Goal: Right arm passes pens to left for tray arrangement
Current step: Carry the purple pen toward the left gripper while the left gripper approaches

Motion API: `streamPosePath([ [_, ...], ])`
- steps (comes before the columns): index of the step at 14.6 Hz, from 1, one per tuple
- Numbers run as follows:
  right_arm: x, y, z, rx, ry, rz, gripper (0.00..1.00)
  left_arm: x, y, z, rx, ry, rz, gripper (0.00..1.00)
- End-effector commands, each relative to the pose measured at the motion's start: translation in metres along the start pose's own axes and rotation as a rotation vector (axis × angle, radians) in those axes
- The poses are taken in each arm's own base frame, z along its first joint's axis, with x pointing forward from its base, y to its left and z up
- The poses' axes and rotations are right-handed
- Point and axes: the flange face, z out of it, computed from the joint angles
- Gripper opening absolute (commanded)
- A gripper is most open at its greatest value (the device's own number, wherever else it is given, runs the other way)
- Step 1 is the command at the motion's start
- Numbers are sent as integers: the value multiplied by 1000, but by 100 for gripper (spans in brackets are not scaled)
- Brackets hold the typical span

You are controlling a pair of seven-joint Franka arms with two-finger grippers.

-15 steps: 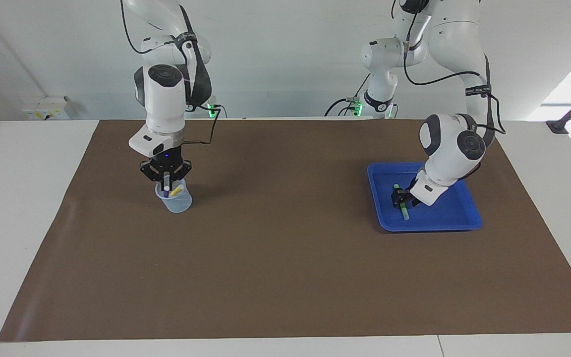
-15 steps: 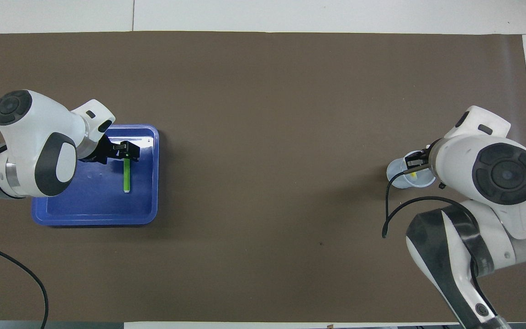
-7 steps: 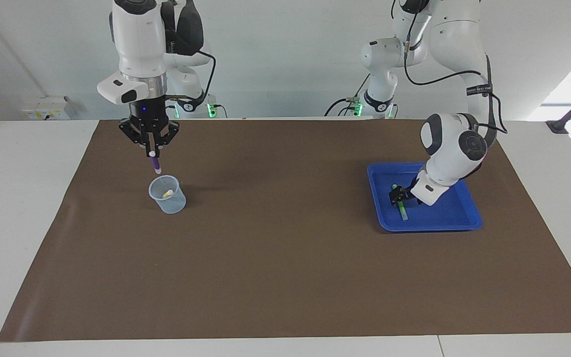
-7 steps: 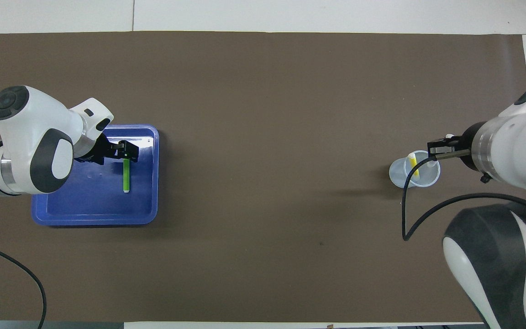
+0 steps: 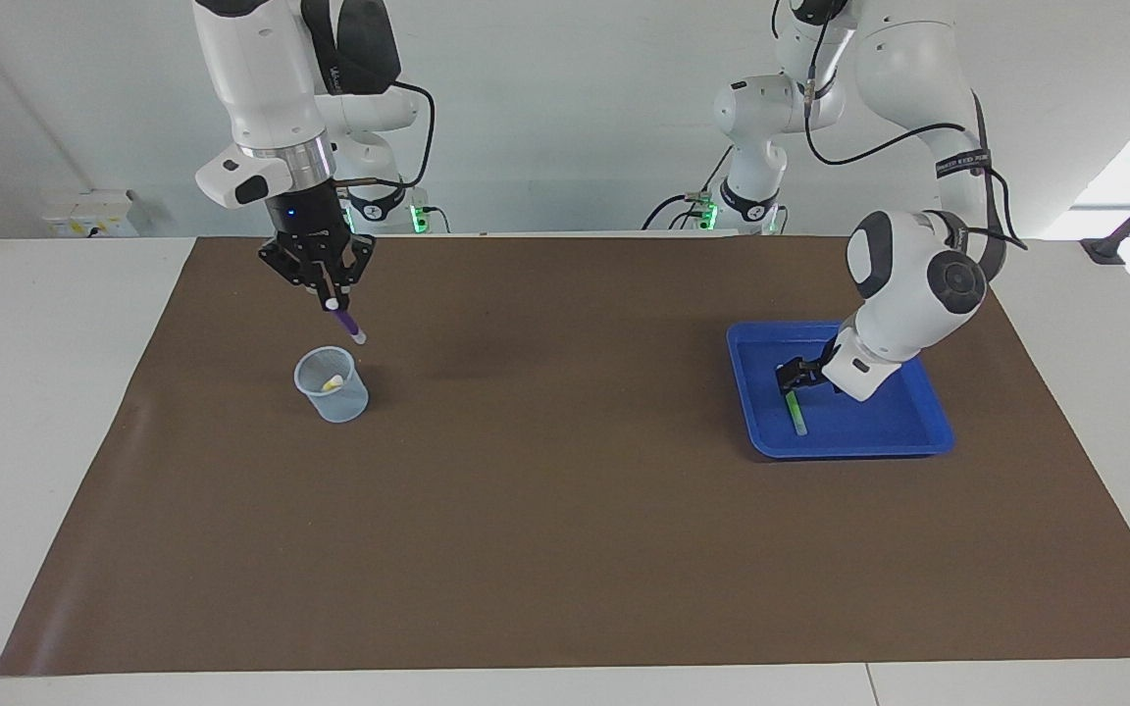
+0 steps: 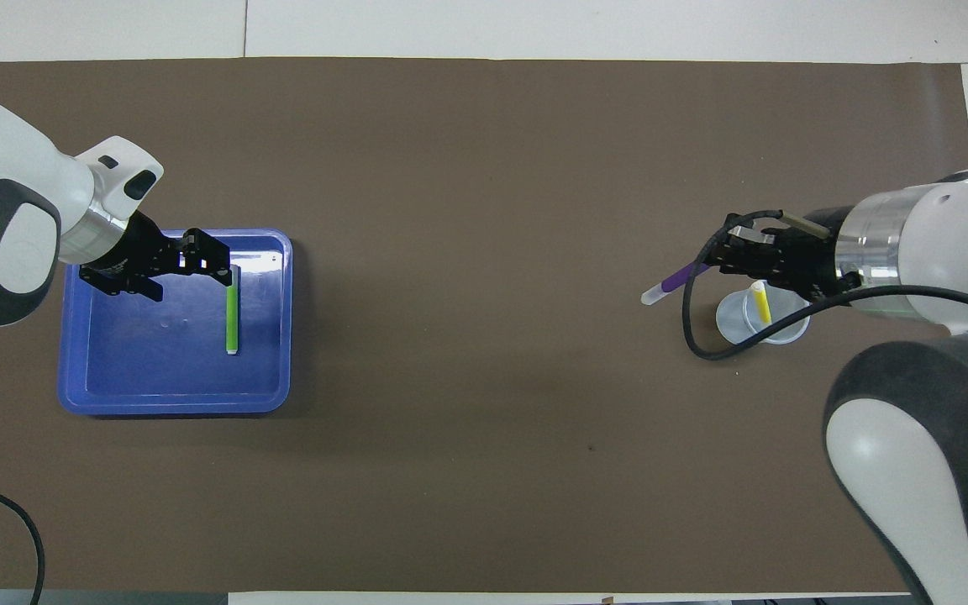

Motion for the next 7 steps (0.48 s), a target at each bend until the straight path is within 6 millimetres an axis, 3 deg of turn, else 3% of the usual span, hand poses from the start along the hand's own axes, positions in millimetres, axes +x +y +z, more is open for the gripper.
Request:
streamPosePath([
  [1, -29, -47, 14, 110, -43, 273, 0, -33, 13, -40, -42, 12, -164, 100],
  [4, -58, -88, 32, 220, -100, 501, 0, -70, 28, -85, -144, 41, -427, 100],
  [7, -78, -121, 48, 243, -175, 611, 0, -108, 62, -111, -198, 53, -708, 100],
])
